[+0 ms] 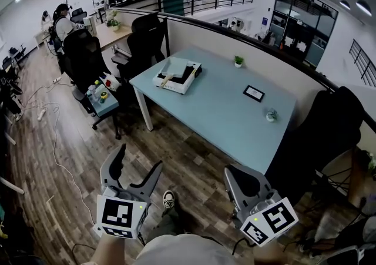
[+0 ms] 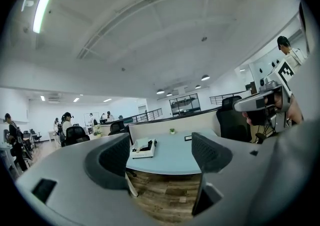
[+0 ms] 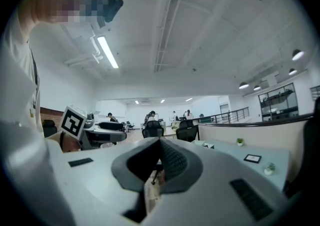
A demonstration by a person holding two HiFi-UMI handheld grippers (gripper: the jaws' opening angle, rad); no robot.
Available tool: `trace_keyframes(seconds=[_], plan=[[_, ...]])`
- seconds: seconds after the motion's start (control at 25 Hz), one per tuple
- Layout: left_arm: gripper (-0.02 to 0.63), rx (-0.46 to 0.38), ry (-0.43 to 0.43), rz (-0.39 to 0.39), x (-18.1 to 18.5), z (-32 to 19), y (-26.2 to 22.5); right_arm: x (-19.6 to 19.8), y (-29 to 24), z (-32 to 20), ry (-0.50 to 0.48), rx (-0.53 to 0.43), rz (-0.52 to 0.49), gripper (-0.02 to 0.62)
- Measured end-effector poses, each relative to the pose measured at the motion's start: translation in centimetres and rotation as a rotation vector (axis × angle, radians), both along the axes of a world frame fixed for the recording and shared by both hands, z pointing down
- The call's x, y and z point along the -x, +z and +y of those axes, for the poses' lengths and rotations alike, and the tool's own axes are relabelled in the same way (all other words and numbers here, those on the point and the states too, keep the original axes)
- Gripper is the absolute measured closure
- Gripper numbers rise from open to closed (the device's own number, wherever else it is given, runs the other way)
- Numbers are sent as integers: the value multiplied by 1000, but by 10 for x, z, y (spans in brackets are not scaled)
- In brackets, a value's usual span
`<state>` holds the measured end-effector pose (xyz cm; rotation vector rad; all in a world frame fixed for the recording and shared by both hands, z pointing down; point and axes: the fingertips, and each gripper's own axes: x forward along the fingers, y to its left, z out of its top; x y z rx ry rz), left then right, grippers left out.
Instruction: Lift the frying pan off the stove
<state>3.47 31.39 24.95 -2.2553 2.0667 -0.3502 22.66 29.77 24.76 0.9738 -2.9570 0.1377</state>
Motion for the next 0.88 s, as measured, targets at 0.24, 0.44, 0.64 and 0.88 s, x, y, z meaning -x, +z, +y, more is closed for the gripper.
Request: trace_keyframes(seconds=[0.24, 0.44, 0.64, 0.88], plan=[[226, 31, 7, 10, 37, -56, 12, 36, 13, -53, 7, 34, 32, 591], [227, 66, 14, 12, 77, -113, 20, 74, 22, -108, 20, 68, 64, 591], [227, 94, 36, 14, 121, -181, 27, 118, 38, -173, 42, 159, 54, 591], [227, 135, 58, 18, 174, -252, 46, 169, 63, -242, 73, 214, 86, 591]])
